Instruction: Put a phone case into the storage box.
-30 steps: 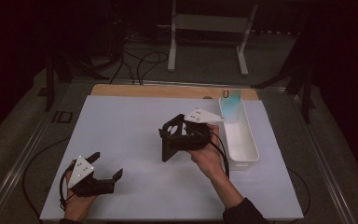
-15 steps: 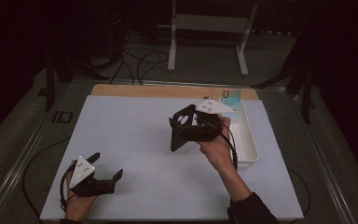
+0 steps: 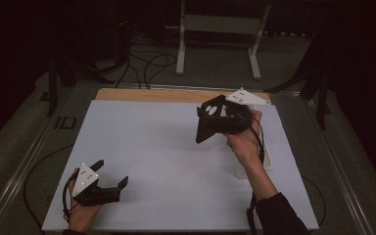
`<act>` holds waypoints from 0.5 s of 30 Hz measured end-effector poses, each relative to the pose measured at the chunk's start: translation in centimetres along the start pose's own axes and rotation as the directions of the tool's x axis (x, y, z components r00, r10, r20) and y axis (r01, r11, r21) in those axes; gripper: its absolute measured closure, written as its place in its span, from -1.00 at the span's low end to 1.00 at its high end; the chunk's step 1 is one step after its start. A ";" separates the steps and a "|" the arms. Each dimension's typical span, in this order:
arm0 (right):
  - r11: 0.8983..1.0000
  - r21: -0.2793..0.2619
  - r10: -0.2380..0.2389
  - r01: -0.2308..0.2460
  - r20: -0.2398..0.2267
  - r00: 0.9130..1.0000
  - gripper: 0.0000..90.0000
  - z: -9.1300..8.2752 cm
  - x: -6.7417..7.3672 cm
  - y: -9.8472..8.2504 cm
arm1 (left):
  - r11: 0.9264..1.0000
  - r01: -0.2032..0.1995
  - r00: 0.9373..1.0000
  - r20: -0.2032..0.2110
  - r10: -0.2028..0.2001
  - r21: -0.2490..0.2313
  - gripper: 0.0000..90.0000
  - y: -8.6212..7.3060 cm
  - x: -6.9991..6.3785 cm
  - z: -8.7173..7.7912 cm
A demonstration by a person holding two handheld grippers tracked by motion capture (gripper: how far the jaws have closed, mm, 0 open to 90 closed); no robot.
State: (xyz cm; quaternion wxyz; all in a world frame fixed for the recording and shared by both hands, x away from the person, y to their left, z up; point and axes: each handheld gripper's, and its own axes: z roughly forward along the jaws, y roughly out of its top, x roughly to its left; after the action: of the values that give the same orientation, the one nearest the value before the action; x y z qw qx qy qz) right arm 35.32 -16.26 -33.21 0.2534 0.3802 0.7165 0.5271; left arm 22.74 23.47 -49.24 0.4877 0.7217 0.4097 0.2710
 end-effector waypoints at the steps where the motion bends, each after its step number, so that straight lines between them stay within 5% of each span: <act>1: 1.000 -0.001 -0.002 0.002 0.009 1.000 -0.70 0.0 -0.3 0.0 | 1.000 -0.002 1.000 0.000 0.002 0.001 -1.00 0.0 0.0 0.0; 15: 0.999 0.000 0.037 -0.037 0.128 0.991 -0.70 -0.3 -4.2 0.0 | 1.000 -0.010 1.000 0.003 0.010 0.002 -1.00 0.0 -0.1 0.0</act>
State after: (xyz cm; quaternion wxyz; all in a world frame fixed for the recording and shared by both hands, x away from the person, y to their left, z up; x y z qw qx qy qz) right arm 37.54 -19.84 -33.26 0.2887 0.4269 0.6920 0.5055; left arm 22.71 23.35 -49.26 0.4863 0.7245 0.4057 0.2721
